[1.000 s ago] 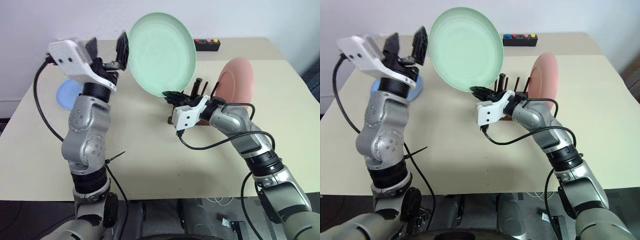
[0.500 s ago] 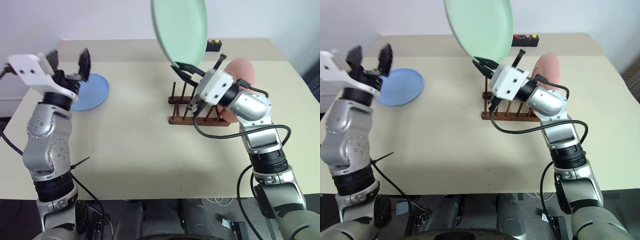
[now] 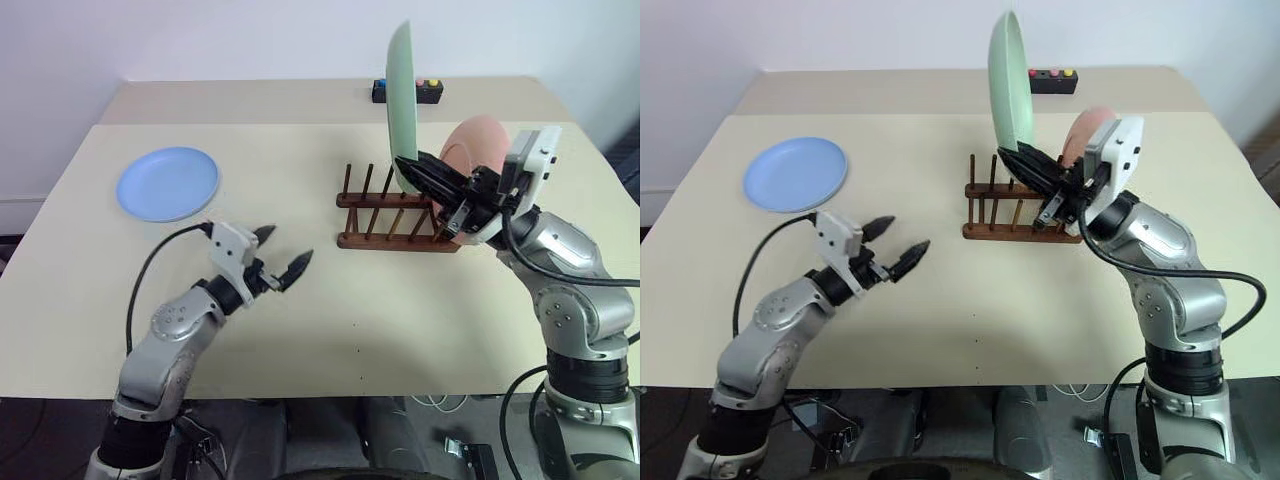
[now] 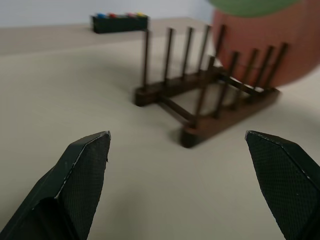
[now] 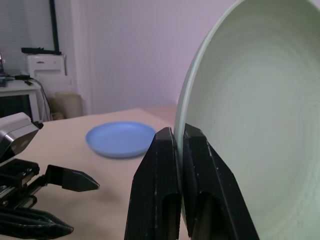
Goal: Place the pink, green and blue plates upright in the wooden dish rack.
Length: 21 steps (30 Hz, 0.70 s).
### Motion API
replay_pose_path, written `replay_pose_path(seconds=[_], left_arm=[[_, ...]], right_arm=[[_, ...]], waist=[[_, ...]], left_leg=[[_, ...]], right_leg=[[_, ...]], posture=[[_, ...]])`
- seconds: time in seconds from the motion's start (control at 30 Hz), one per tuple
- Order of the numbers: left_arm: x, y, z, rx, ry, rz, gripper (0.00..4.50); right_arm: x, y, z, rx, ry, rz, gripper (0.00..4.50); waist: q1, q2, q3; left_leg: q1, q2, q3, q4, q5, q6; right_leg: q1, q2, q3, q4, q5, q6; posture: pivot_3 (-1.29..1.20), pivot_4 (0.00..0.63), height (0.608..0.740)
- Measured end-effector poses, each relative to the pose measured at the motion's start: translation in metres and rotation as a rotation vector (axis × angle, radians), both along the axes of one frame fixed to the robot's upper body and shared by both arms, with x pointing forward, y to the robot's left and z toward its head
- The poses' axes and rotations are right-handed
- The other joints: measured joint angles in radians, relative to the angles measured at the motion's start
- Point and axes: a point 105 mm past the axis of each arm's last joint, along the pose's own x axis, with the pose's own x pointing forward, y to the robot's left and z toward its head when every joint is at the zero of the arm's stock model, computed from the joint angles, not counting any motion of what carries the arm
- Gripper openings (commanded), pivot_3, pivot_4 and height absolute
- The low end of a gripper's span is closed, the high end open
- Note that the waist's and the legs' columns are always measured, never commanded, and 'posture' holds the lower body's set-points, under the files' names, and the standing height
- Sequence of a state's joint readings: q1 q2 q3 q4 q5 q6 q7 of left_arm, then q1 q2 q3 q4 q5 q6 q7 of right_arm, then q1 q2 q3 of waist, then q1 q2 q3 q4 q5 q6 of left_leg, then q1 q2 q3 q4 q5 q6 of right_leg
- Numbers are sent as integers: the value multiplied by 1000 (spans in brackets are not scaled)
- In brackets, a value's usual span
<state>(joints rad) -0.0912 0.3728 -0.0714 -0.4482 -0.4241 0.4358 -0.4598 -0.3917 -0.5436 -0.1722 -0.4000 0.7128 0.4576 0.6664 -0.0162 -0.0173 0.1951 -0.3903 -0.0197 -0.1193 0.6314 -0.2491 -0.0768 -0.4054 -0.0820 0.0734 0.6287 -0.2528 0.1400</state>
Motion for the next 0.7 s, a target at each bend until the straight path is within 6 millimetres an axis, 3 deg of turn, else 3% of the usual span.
replay_pose_path(seconds=[0.37, 0.7], left_arm=[[-3, -3, -3, 3, 15, -34, 4430], [-10, -7, 2, 0, 3, -62, 4430]], right_arm=[[0, -4, -9, 44, 128, 47, 0], [7, -22, -5, 157, 208, 23, 0]], waist=[[0, 0, 0], [0, 0, 0]], left_leg=[[0, 0, 0, 0, 0, 0], [0, 0, 0, 0, 0, 0]], right_leg=[[0, 0, 0, 0, 0, 1], [0, 0, 0, 0, 0, 1]], posture=[[0, 150, 740], [0, 150, 740]])
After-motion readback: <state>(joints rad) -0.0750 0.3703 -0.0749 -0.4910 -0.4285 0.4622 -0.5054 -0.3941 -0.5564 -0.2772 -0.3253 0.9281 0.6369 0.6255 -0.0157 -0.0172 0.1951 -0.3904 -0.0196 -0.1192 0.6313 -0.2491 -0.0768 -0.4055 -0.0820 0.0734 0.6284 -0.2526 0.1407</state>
